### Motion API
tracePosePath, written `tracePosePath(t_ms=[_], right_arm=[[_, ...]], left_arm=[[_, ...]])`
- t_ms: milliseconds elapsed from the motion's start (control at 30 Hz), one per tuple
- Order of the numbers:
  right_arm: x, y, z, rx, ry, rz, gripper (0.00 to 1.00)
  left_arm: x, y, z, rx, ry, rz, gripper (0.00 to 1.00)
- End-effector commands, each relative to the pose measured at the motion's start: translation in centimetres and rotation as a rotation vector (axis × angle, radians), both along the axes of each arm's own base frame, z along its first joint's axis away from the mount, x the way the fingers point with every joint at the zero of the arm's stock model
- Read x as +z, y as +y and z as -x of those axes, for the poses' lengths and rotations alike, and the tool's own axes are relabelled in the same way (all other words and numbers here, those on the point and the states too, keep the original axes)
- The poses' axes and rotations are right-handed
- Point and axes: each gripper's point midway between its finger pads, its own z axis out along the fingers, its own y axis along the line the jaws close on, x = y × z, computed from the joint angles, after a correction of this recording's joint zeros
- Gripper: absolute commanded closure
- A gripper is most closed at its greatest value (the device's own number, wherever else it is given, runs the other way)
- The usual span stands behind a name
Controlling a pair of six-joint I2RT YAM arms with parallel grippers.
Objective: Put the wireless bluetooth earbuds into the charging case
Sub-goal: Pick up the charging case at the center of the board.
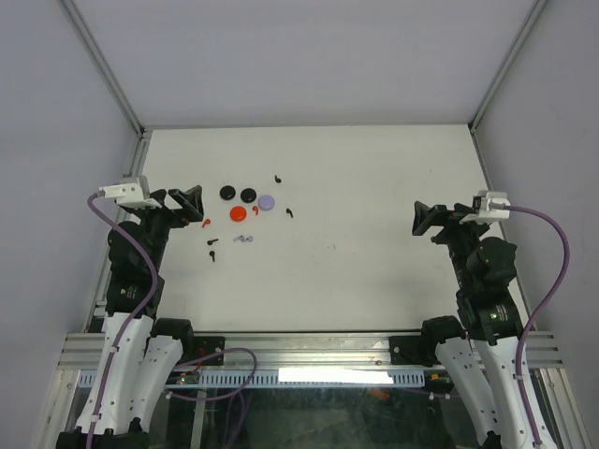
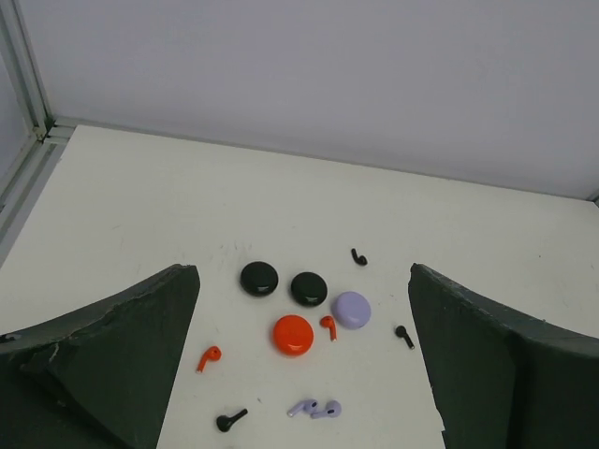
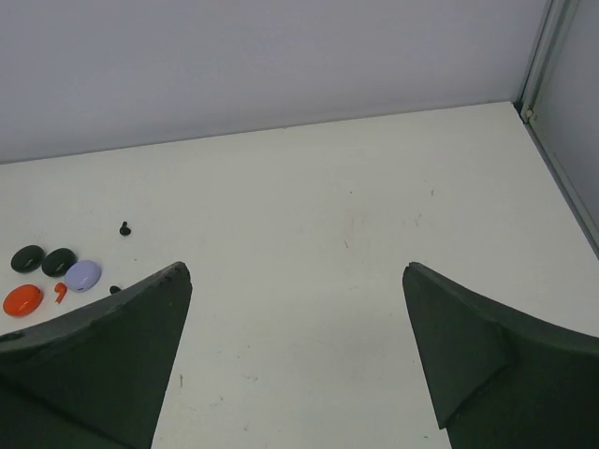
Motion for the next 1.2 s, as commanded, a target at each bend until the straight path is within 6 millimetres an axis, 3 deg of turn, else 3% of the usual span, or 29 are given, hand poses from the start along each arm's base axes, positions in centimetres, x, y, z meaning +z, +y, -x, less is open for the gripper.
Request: tracePosePath(t_ms=[0, 133, 267, 467, 933, 1167], right_arm=[[1.2, 0.2, -0.3, 0.007, -0.056, -0.002, 0.01], [1.2, 1.0, -0.7, 0.046, -0.050, -0.013, 0.01], [0.9, 1.6, -0.6, 0.078, -0.034, -0.013, 0.01], [1.5, 1.7, -0.1, 0.096, -0.072, 0.001, 0.01], [1.5, 2.6, 0.0, 0.139, -0.076, -0.027, 0.01], [0.8, 2.7, -0.3, 0.137, -0.043, -0.020, 0.01]], left_arm=[[0.7, -0.1, -0.7, -0.018, -0.017, -0.053, 0.01], [-1.0, -0.5, -2.2, -0.053, 0.088, -0.124, 0.01], [-1.5, -0.9, -3.9, -0.089, 0.153, -0.176, 0.01], [-4.4, -2.7, -7.3, -0.226, 0.299, -0.253, 0.01], [-16.0, -2.0, -15.8, -0.407, 0.677, -0.545, 0.01], [-21.1, -2.3, -18.4, -0.521, 0.784, -0.611, 0.01]])
